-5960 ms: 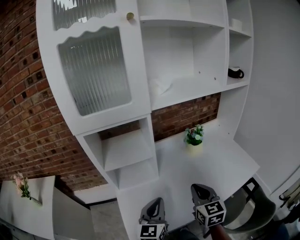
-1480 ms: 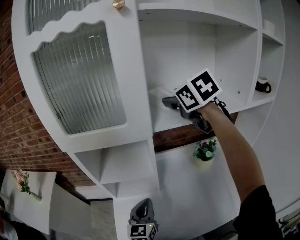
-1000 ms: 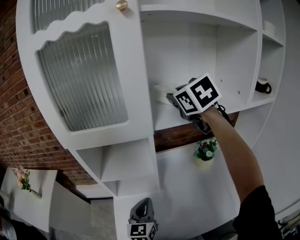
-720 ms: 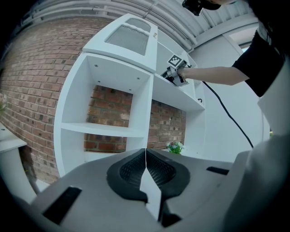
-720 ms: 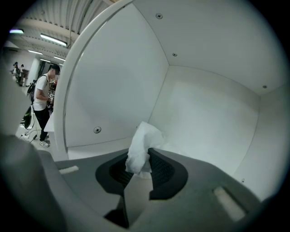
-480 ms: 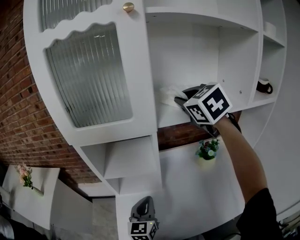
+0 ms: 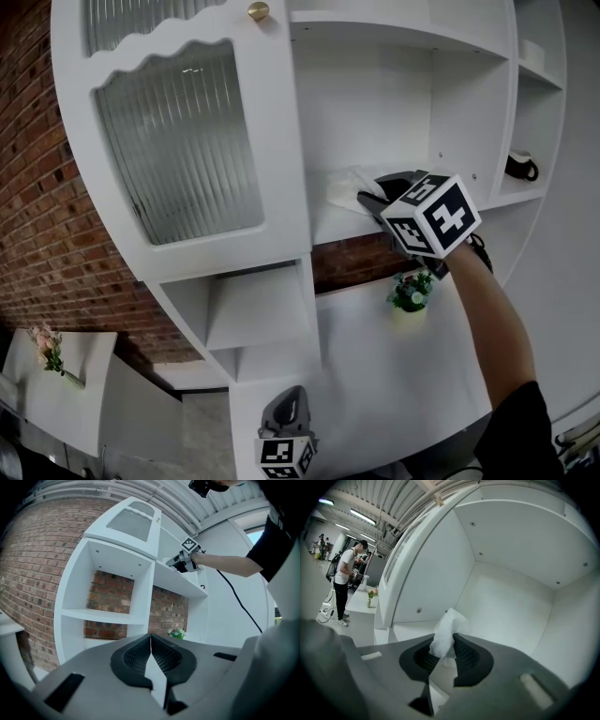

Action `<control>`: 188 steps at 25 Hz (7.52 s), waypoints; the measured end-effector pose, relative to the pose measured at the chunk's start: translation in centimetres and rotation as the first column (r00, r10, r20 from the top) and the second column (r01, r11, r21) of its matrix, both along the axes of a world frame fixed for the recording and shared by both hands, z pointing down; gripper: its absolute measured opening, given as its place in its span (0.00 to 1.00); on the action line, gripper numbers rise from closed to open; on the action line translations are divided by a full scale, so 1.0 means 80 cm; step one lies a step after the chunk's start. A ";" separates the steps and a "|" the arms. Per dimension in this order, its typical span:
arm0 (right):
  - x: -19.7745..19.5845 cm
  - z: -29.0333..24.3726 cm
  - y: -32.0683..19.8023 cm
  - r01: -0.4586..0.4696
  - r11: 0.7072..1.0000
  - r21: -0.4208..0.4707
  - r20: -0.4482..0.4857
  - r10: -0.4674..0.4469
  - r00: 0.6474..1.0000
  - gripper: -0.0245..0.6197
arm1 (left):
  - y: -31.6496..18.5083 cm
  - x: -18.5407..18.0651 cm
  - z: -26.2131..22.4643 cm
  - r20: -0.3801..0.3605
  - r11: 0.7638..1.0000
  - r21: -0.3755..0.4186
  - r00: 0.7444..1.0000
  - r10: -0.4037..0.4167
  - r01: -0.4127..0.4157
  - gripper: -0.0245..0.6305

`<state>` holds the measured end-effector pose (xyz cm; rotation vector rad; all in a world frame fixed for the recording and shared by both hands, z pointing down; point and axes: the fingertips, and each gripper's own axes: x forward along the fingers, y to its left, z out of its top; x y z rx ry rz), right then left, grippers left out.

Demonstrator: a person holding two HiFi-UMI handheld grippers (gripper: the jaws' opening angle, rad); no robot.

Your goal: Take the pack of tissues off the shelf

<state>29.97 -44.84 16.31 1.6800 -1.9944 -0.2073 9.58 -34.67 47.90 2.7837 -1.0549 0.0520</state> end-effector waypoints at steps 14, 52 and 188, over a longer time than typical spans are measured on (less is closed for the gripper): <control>-0.022 -0.007 0.064 0.015 0.998 0.067 0.005 -0.015 1.000 0.12 | 0.023 -0.010 -0.006 -0.010 1.000 0.007 1.000 0.026 -0.026 0.06; -0.112 0.073 0.185 0.093 0.984 0.151 -0.039 -0.088 0.995 0.10 | 0.059 -0.021 -0.012 -0.031 0.998 0.021 0.997 0.065 -0.064 0.05; -0.063 0.606 0.272 -0.165 0.899 -0.406 0.375 0.329 0.866 0.50 | 0.084 0.033 0.091 0.007 0.977 -0.188 0.994 0.106 -0.103 0.06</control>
